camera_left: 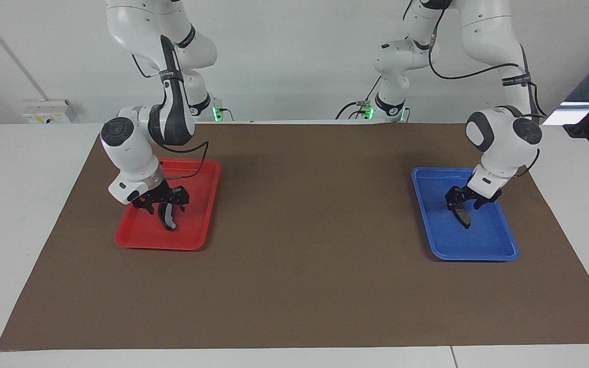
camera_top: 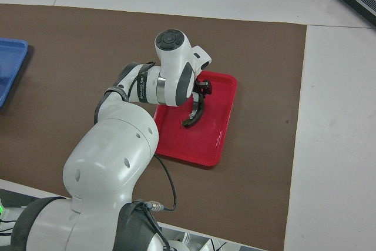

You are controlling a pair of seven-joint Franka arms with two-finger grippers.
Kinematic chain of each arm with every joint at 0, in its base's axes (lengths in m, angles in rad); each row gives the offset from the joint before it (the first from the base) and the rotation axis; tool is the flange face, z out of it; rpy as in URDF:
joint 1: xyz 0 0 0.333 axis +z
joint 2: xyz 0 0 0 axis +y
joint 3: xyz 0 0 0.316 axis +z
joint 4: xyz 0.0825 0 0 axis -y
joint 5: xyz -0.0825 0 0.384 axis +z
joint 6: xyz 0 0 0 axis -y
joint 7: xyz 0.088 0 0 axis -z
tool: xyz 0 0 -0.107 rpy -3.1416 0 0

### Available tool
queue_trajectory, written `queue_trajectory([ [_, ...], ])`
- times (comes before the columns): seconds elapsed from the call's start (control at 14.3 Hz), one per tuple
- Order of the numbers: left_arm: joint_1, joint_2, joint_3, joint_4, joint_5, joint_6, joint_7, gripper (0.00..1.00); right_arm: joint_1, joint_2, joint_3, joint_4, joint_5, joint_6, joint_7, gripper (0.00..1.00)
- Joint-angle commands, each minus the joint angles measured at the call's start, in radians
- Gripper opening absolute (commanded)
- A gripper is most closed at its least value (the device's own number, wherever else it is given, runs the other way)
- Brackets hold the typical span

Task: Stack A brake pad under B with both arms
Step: 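Grasp the pads in both trays with the left and right grippers, then lift the pads out of both trays with the left and right grippers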

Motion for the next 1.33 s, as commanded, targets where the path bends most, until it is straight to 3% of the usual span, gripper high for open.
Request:
queue_trajectory([
  [0.0,0.014,-0.006,-0.004,-0.031,-0.002,0.036,0.014,0.83,-0.013,0.002,0.001,-0.037,0.016,0.032,-0.001,0.95],
  [0.28,0.014,-0.014,-0.004,-0.073,-0.002,0.070,0.003,0.54,-0.027,-0.004,0.001,-0.057,0.009,0.029,-0.037,0.81],
  [0.42,0.014,-0.015,-0.004,-0.097,-0.002,0.128,0.003,0.50,-0.048,-0.005,0.001,-0.059,0.009,0.023,-0.076,0.73],
  [0.49,0.014,-0.017,-0.004,-0.099,-0.002,0.128,0.005,0.41,-0.050,-0.007,0.001,-0.060,0.009,0.021,-0.077,0.69],
  [0.63,0.014,-0.018,-0.004,-0.075,-0.002,0.110,0.006,0.07,-0.045,-0.010,0.001,-0.071,0.009,0.021,-0.071,0.60],
  [0.7,0.014,-0.029,-0.004,-0.049,-0.002,0.085,0.002,0.01,-0.045,-0.010,0.001,-0.074,0.009,0.021,-0.071,0.56],
  [0.84,0.002,-0.073,-0.004,0.025,-0.002,-0.051,-0.009,0.01,-0.045,-0.010,0.001,-0.076,0.009,0.021,-0.071,0.47],
  [0.91,-0.012,-0.102,-0.007,0.054,-0.001,-0.118,-0.018,0.01,-0.042,-0.010,0.001,-0.076,0.009,0.021,-0.070,0.37],
  [1.12,-0.150,-0.130,-0.011,0.054,-0.001,-0.136,-0.096,0.01,-0.044,-0.010,0.001,-0.071,0.009,0.014,-0.071,0.07],
  [1.26,-0.269,-0.118,-0.012,0.067,0.001,-0.128,-0.185,0.01,-0.050,-0.008,0.001,-0.053,0.008,0.001,-0.079,0.00],
])
